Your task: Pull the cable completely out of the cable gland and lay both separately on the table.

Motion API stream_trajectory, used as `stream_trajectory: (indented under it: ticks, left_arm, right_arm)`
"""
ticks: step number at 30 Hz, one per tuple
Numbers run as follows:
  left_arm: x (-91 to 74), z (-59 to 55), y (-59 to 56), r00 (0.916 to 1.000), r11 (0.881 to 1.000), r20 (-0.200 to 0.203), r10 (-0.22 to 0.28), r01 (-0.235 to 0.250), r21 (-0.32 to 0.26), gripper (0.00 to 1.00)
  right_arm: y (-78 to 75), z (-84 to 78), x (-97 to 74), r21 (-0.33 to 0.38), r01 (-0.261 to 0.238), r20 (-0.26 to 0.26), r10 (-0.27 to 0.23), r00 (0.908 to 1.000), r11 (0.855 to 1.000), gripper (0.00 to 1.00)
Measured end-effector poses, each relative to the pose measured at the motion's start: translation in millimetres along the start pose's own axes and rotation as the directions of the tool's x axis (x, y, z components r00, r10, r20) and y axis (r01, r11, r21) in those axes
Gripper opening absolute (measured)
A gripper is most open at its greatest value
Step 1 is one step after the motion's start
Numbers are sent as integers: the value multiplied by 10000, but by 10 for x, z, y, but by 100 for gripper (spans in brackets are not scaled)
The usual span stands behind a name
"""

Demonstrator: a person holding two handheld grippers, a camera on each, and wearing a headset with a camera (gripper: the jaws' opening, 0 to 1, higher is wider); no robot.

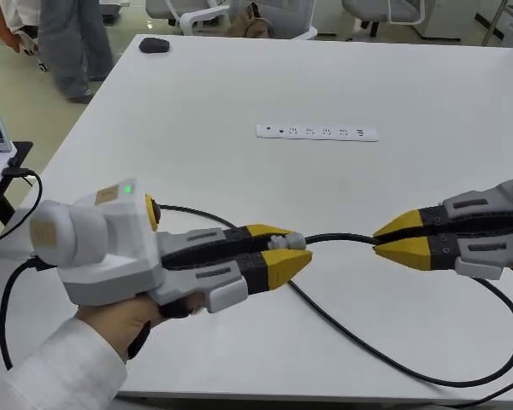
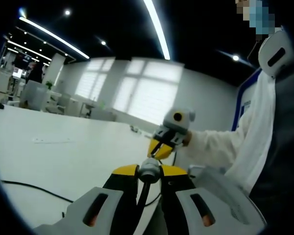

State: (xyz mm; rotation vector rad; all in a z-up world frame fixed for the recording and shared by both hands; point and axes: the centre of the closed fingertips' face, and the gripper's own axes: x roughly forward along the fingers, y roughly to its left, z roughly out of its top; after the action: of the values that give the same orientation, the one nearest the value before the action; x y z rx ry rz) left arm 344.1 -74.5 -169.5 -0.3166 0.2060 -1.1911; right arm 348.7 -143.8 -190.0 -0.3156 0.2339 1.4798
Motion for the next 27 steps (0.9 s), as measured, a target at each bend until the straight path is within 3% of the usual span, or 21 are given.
stream_trajectory:
  ticks: [14, 27]
  left_arm:
    - [-26, 11, 40, 9999, 9999, 91, 136, -135, -78, 18]
    - [-23, 2, 25, 10000, 9999, 33, 91, -91, -49, 18]
  right_arm:
    - [-97, -393, -232, 724, 821, -579, -780, 9953, 9940, 3]
    - [-99, -448, -240, 1109, 1013, -811, -926, 9924, 9887, 6]
